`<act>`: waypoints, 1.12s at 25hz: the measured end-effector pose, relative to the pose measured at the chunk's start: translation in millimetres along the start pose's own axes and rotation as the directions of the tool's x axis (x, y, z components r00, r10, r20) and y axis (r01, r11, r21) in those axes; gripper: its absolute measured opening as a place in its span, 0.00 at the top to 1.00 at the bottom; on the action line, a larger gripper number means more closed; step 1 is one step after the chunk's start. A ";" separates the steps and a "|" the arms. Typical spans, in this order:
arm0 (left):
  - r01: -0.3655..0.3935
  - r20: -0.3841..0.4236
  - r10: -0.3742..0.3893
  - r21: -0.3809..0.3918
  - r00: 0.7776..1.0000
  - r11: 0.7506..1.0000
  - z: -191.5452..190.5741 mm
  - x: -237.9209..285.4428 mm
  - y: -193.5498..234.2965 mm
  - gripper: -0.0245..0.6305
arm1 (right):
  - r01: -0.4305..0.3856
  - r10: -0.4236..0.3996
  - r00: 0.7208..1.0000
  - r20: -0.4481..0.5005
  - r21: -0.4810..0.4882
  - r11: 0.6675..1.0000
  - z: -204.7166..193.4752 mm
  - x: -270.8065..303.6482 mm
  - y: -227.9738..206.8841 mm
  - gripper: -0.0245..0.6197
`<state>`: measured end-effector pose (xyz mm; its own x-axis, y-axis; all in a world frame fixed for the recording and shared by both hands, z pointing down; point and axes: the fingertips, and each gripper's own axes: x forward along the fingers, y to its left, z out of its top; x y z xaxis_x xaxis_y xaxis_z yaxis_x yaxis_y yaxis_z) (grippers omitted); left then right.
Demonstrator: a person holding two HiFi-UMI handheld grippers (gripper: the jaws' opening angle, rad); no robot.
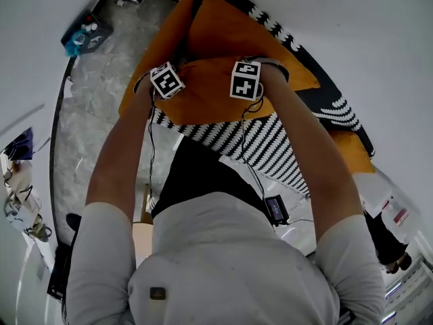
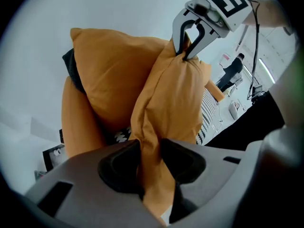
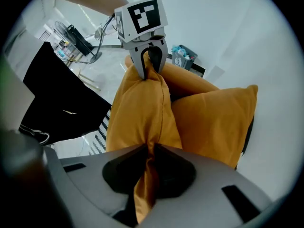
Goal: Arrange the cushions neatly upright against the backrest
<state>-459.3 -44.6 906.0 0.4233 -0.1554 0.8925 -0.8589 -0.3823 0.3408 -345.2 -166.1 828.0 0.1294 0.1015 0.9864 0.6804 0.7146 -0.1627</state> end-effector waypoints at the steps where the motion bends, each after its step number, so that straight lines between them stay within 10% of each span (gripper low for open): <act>1: -0.002 0.000 0.002 0.002 1.000 1.000 -0.8 -0.8 -3.1 0.75 | 0.006 -0.006 1.000 0.007 0.000 1.000 -0.8 0.0 2.4 0.87; 28: -0.178 -0.032 0.190 0.226 0.981 0.958 58.8 -42.5 -186.2 0.90 | 0.197 -0.242 0.943 0.230 0.203 0.959 -118.7 -46.7 187.6 0.91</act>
<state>-300.4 -20.3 787.3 0.2434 -0.1963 0.9499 -0.8328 -0.5443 0.1009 -138.0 -118.9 748.6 -0.2084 0.0818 0.9746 0.5314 0.8461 0.0426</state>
